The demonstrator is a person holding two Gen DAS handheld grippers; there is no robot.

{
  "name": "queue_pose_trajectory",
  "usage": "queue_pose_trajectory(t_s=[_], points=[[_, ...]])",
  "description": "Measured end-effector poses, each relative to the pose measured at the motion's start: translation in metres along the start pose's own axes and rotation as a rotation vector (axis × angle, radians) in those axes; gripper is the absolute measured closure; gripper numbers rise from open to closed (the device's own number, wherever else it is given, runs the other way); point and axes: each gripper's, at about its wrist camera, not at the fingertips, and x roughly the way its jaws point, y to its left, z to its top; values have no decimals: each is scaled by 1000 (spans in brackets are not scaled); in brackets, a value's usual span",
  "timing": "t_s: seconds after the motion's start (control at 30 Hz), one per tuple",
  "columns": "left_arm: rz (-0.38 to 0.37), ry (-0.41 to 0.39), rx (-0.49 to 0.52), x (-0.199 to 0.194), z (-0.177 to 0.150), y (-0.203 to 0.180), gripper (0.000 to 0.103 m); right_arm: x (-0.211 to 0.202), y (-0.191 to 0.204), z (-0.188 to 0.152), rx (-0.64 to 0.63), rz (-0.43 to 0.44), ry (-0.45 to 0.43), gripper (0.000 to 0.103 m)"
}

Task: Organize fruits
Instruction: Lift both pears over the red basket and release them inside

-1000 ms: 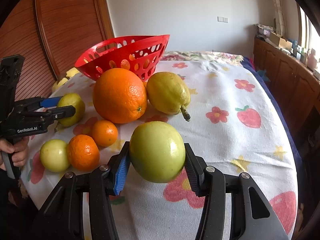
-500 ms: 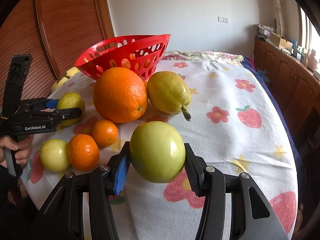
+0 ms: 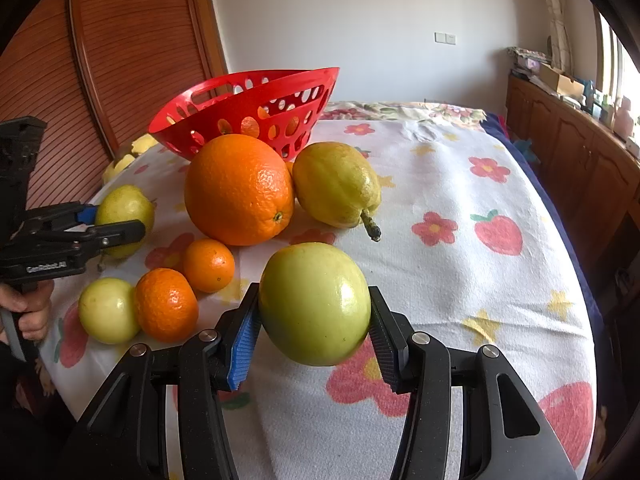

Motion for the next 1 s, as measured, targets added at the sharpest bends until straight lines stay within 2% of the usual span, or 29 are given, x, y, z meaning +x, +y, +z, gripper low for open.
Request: queue_pose_trajectory(t_s=[0.47,0.83,1.0], points=[[-20,-115,29,-40,25,-9,47,1,0,0,-1,4,0,51],[-26,-141,37,-41,41,-10,47,-9,-1,1,3,16,-17,51],[-21,-159,36,-39,54,-8,47,-13,2,7,-33,22,-11,51]])
